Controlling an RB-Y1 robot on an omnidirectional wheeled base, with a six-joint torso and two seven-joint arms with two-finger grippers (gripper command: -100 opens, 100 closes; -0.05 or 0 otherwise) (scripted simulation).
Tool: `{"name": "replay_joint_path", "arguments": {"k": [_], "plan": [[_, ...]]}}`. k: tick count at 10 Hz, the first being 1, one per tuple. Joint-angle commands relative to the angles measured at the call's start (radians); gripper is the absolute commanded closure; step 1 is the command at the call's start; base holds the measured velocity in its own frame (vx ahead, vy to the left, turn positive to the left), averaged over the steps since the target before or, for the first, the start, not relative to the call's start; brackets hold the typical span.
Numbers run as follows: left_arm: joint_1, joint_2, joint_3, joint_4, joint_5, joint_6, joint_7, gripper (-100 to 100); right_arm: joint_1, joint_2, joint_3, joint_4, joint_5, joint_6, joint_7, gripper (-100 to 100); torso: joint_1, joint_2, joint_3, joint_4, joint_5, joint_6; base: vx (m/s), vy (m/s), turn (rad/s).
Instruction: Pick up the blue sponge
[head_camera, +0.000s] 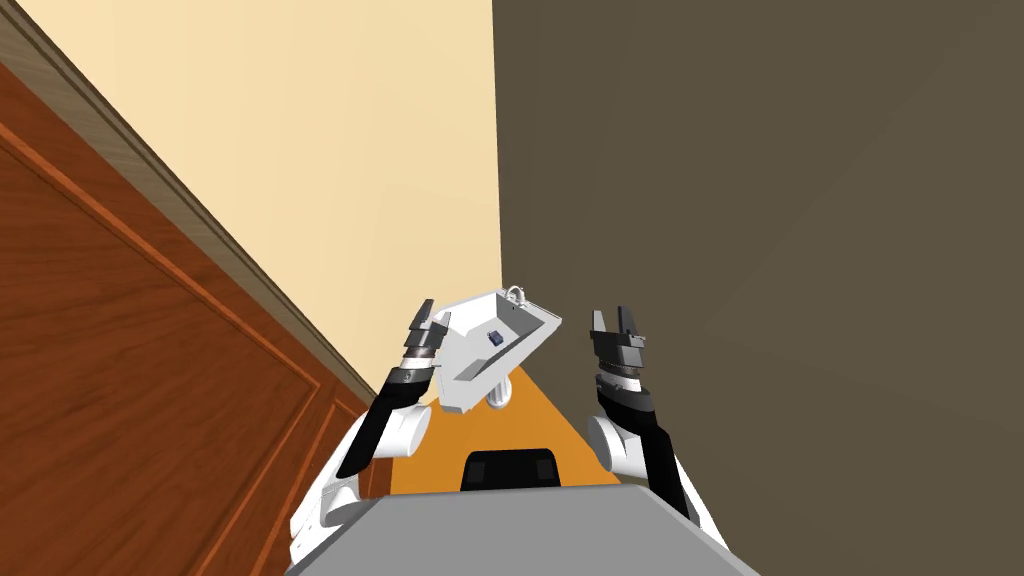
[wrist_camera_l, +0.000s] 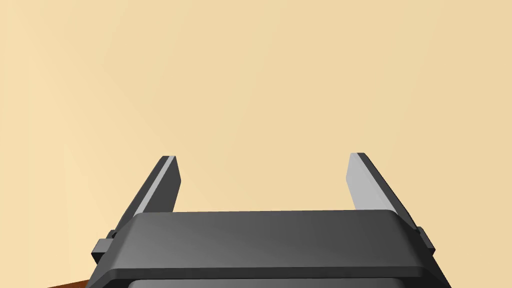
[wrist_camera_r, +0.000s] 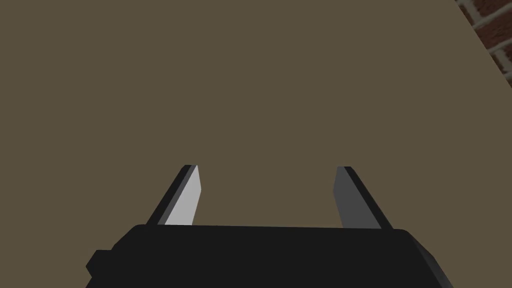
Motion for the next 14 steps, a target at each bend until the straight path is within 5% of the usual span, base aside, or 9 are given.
{"name": "replay_joint_path", "arguments": {"k": [1,14], "plan": [[-0.030,0.017,-0.013,0.030,0.018,0.050,-0.007,-100,0.000,0.000,0.000,0.000,0.000,0.000,0.000,0,0.000,0.000,0.000,0.000,0.000,0.000,0.014,0.001,-0.055],[-0.214,0.098,-0.077,0.215,0.135,0.397,-0.042,-100,0.000,0.000,0.000,0.000,0.000,0.000,0.000,0,0.000,0.000,0.000,0.000,0.000,0.000,0.016,0.004,-0.047]]}}
